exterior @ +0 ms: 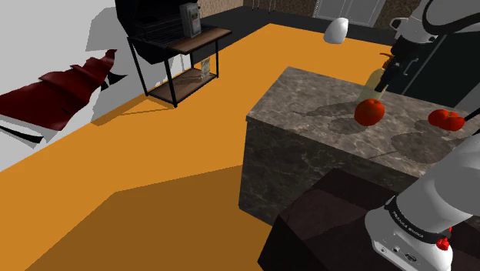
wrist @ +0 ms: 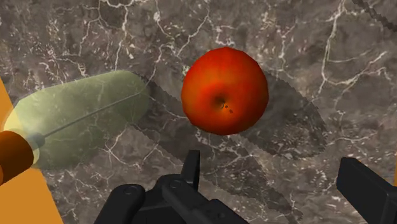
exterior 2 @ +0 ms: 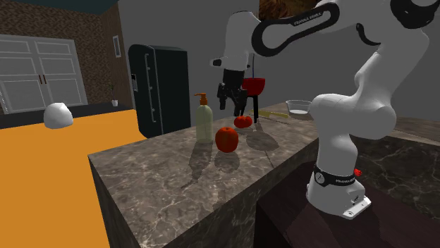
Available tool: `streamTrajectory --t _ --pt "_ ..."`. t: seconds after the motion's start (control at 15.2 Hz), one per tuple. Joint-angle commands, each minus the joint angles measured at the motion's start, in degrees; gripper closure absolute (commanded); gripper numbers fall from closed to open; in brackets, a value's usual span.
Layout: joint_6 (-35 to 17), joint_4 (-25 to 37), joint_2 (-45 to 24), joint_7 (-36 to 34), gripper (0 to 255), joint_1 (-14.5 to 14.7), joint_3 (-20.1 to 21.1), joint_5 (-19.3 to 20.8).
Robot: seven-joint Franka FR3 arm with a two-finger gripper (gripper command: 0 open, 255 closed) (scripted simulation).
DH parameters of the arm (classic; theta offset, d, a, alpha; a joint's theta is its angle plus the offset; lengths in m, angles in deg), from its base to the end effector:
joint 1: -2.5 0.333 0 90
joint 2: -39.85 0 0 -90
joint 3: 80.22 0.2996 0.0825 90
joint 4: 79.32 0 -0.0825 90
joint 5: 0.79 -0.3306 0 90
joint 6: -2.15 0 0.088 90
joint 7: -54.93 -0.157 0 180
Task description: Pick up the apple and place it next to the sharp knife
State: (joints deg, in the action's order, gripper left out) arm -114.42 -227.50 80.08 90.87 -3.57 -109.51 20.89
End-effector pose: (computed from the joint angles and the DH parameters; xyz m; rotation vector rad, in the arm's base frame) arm 0.2546 -0.2200 0.4177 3.0365 0.3905 0.1166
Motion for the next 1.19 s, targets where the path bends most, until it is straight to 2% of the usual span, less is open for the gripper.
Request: streamTrajectory --t 0.0,0.07,0.59,1.06,1.12 --pt "-2.9 0.0 -2.5 3.0 0 -0.3 -3.1 1.6" --pt "-4.1 0.2 -3.7 4.2 0 -0.3 -4.4 2.1" --pt "-11.2 -3.0 -7.5 4.2 0 0.1 -7.1 3.1" --pt "-11.2 -3.0 -7.5 4.2 0 0.1 -7.1 3.1" --pt "-11.2 -3.0 -7.5 4.2 255 0.1 -7.1 3.1"
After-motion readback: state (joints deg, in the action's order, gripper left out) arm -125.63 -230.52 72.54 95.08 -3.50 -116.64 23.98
